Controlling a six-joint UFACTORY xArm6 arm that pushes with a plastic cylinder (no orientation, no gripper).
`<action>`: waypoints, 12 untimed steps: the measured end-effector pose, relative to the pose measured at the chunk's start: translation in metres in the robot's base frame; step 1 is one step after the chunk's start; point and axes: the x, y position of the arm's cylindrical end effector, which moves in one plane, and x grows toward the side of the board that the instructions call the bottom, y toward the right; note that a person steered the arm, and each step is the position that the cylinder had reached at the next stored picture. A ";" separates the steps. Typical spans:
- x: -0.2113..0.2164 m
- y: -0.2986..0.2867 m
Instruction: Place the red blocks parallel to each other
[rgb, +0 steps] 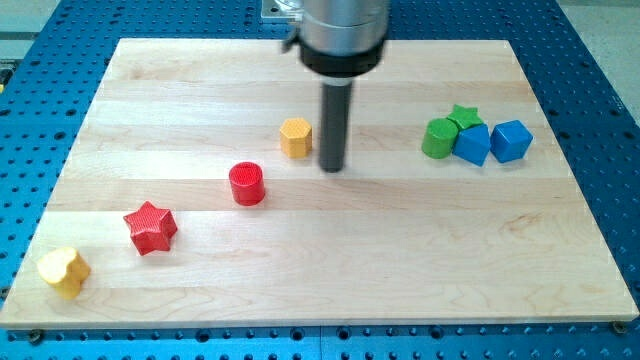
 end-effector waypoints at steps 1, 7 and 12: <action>0.007 -0.047; 0.134 -0.162; 0.066 -0.147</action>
